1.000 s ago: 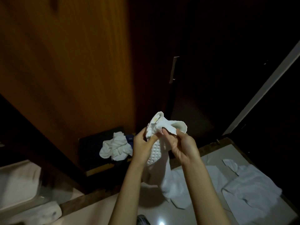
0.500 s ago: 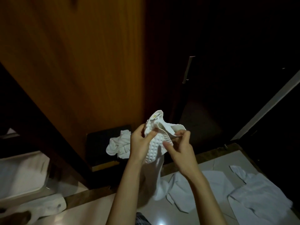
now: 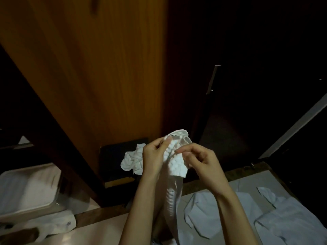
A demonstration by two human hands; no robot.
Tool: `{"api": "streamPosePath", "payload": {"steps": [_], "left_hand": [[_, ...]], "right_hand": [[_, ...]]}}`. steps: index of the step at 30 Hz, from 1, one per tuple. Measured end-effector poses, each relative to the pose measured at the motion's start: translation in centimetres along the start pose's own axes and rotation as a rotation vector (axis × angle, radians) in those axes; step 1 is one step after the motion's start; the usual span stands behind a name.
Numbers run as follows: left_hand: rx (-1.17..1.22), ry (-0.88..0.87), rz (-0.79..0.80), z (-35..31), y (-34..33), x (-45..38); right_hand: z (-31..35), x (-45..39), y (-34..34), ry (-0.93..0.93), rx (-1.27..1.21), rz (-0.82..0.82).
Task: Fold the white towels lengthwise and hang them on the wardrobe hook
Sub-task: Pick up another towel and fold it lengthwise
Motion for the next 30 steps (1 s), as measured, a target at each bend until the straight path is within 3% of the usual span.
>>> {"api": "streamPosePath", "payload": {"steps": [4,6,9,11,14,16,20,24,30], "left_hand": [[-0.014,0.014,-0.099,-0.5,1.1,-0.5],[-0.009,0.035,-0.122,-0.8,1.6,-0.6],[0.026,0.041,-0.140,-1.2,2.3,-0.5],[-0.005,0.006,-0.081,-1.5,2.5,-0.3],[-0.004,0.006,-0.054,-1.9,2.3,0.0],[0.013,0.023,-0.044,-2.2,1.5,0.1],[0.071,0.059,0.092,-2.9,-0.4,1.0],[0.170,0.051,0.239,-4.0,-1.5,1.9],[0.172,0.013,0.334,-4.7,-2.1,2.4]], "right_hand": [[1.3,1.2,0.5,0.048,-0.060,0.053],[1.6,1.4,1.3,0.067,0.018,-0.047],[2.3,1.8,2.5,0.155,0.367,-0.413],[2.4,2.3,2.6,0.233,0.562,-0.562],[3.0,2.5,1.7,0.352,0.820,-0.618],[3.5,2.4,0.5,0.457,0.992,-0.542],[3.0,2.2,-1.2,0.405,0.711,-0.216],[2.7,1.9,0.1,0.323,0.545,-0.319],[2.6,1.9,0.7,0.242,0.584,-0.500]]}}
Point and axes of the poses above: each hand's wrist, its own x-axis away from the middle knuckle, its own y-axis out of the back of the hand, z = x × y, the point moved 4 cm from there along -x, towards the middle knuckle, and after that the axes turned 12 degrees about -y, right-handed, at the moved point
